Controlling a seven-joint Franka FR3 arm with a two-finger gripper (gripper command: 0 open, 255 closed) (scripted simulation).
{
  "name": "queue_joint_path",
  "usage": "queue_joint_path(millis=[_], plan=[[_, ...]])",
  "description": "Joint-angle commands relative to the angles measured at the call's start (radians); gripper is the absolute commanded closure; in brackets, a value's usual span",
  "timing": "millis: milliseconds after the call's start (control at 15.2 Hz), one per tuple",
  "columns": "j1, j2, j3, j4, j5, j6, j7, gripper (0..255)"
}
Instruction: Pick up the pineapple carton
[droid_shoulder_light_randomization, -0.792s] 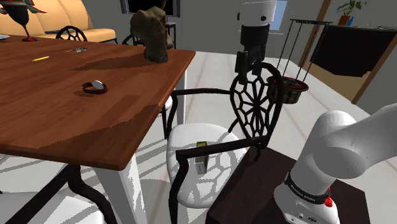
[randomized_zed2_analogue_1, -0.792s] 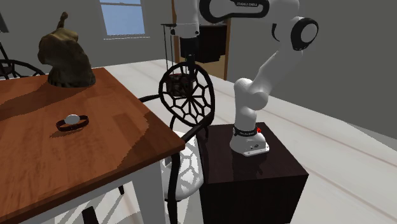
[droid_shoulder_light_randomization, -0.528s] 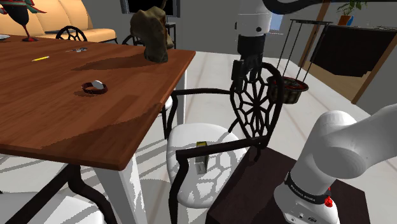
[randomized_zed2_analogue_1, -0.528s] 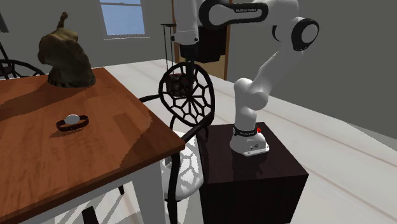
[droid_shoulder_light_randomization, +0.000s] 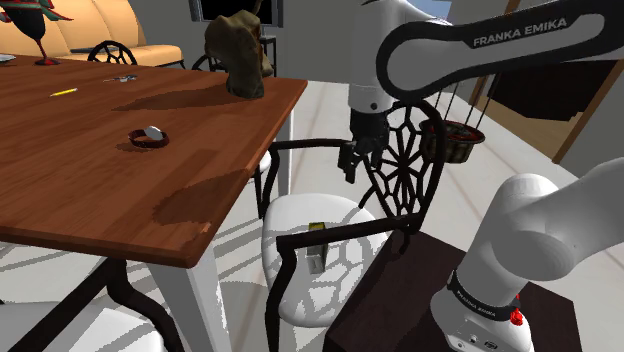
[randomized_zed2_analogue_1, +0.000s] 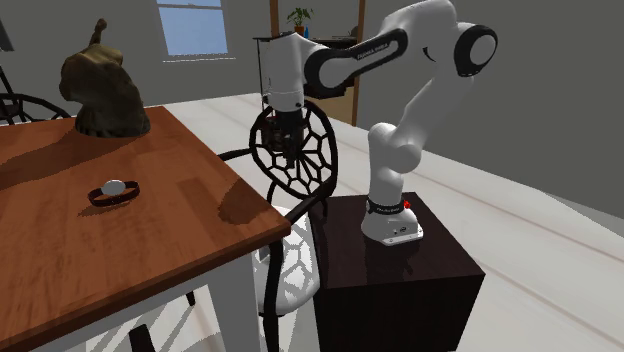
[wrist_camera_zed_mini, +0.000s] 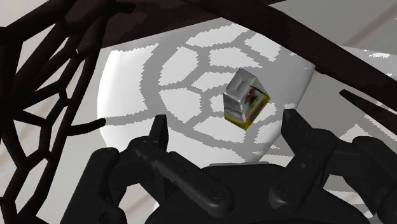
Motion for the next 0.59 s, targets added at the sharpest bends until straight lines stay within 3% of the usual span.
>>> queue_joint_path(millis=[0, 528], plan=[[0.001, 0.029, 0.017, -0.042, 0.016, 0.081, 0.035, 0], [-0.009, 0.257, 0.08, -0.145, 0.058, 0.44, 0.162, 0]])
